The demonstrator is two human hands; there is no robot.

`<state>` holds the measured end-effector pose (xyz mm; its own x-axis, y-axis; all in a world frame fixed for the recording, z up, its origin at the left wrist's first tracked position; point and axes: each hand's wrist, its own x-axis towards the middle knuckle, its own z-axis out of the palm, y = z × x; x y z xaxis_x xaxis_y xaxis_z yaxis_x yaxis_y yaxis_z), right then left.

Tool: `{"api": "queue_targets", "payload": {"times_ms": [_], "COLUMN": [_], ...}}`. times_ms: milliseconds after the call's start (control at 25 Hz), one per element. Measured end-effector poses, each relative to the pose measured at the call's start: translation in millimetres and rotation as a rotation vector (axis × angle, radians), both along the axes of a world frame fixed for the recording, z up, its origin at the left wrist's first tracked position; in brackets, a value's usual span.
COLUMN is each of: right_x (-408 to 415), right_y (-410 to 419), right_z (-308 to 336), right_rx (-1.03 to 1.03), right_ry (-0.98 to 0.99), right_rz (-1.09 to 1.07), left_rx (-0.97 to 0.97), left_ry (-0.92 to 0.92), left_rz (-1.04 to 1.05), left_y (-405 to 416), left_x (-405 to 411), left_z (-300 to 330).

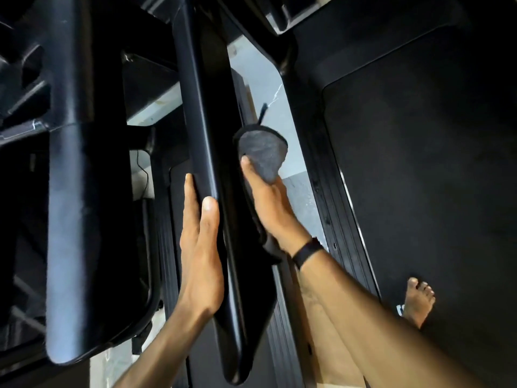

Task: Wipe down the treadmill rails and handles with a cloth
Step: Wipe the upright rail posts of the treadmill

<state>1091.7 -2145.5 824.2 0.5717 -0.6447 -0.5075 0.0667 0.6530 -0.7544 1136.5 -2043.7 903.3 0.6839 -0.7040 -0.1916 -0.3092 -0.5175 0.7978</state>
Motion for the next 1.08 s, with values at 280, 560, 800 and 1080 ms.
{"api": "queue_targets", "payload": {"times_ms": [280,560,800,1080], "right_x": [-67,1,-5,-64], "right_y": [93,-15,8,99], "right_z": [51,34,16,78], "right_rx": [-0.089,-0.118,0.08,-0.143], "right_ry": [0.279,0.157,0.172,0.412], "right_rz": [0.085,0.093,0.096,0.025], "left_rx": [-0.001,-0.013,0.029,0.042], "left_ry": [0.003,0.011,-0.003,0.024], "left_rz": [0.034,0.043,0.053,0.041], "left_y": [-2,-3,-7,0], "left_x": [-3,-5,-7,-11], "left_z": [1,1,6,16]}}
